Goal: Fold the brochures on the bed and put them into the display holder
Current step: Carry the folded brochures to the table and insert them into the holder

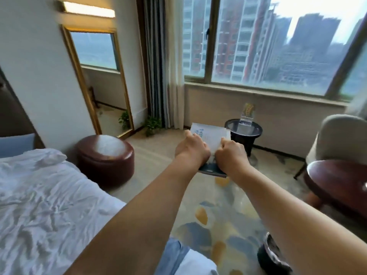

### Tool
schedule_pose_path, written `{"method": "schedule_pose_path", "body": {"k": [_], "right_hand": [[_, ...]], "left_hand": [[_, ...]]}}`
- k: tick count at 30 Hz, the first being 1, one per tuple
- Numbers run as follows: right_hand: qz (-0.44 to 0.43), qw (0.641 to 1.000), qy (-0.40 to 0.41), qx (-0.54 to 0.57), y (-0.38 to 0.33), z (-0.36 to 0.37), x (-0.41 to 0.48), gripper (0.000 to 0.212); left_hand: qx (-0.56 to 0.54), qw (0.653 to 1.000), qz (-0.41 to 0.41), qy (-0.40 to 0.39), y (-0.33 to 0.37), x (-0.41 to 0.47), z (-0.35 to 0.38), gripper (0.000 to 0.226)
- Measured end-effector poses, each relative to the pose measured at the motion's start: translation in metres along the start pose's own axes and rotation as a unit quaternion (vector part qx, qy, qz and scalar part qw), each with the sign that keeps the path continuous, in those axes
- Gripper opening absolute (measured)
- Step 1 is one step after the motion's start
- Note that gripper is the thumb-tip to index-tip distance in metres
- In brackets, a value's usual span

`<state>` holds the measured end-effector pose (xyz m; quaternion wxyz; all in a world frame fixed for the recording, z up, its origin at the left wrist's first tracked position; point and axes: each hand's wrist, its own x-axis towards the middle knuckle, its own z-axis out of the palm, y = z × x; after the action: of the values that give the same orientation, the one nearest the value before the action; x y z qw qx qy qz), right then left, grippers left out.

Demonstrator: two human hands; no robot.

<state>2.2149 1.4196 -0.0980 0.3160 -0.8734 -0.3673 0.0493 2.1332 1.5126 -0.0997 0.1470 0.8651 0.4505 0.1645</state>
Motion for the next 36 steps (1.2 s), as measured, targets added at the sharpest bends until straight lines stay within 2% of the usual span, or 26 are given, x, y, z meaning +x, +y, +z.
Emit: {"method": "schedule_pose_path", "body": {"k": [7,14,17,22,27,36], "right_hand": [[0.063,0.996,0.055,-0.039,0.107,-0.112,0.076,0.024],[0.102,0.989,0.102,-0.044,0.177,-0.17,0.151,0.021],[0.122,0.986,0.105,-0.045,0.199,-0.175,0.184,0.025],[0.133,0.986,0.087,-0.055,0.223,-0.167,0.246,0.01],[0.136,0.986,0.087,-0.044,0.233,-0.159,0.325,0.016],[0.168,0.983,0.073,-0.025,0.277,-0.156,0.453,0.015]], "left_hand": [[-0.034,0.995,0.093,-0.031,0.167,0.064,0.055,0.051],[-0.035,0.984,0.168,-0.041,0.269,0.123,0.091,0.049],[-0.039,0.984,0.166,-0.048,0.294,0.154,0.113,0.05],[-0.024,0.985,0.159,-0.063,0.314,0.214,0.145,0.051],[-0.02,0.982,0.171,-0.073,0.33,0.297,0.169,0.05],[0.007,0.979,0.178,-0.097,0.379,0.41,0.218,0.046]]}}
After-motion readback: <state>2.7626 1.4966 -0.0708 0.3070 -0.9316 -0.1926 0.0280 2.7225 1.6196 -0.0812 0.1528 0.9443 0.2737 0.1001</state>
